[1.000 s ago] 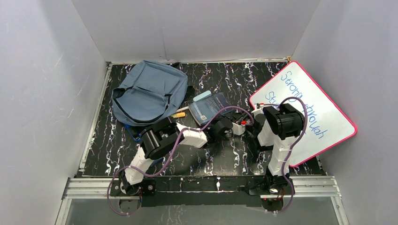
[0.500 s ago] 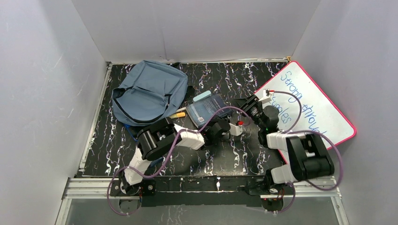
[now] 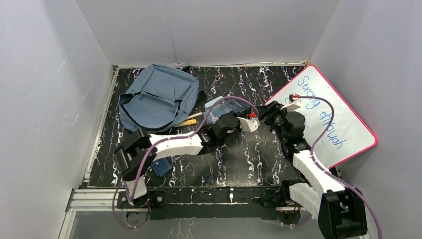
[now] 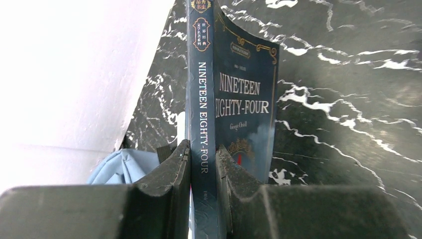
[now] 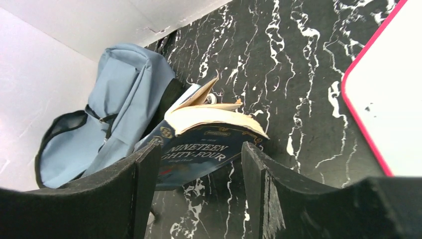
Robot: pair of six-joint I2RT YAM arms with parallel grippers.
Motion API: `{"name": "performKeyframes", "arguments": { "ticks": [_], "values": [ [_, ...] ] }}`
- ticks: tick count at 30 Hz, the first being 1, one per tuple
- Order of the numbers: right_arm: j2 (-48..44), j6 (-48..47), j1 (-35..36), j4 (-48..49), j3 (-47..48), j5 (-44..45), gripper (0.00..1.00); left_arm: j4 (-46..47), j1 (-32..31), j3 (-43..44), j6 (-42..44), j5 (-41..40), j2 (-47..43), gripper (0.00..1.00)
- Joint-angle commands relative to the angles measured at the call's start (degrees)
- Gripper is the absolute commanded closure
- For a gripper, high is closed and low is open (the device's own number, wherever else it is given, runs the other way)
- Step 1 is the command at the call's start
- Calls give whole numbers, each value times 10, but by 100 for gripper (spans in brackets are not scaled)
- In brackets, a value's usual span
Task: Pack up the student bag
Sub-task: Pick up the book from the center of the board.
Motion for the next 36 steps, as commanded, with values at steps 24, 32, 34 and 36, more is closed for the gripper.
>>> {"name": "performKeyframes", "arguments": {
  "ticks": [24, 32, 34, 36],
  "values": [
    [-162, -433, 0, -44, 127, -388, 16, -366, 207, 80, -147, 629, -351, 100],
    [-22, -376, 0, -257, 302, -356, 1, -395, 209, 83, -149, 610, -346, 100],
    [-23, -377, 0, -250, 293, -352, 1, -407, 214, 87, -150, 605, -343, 100],
    [-41, -394, 1, -232, 271, -341, 1, -421, 224, 89, -148, 607, -341, 100]
  ]
}}
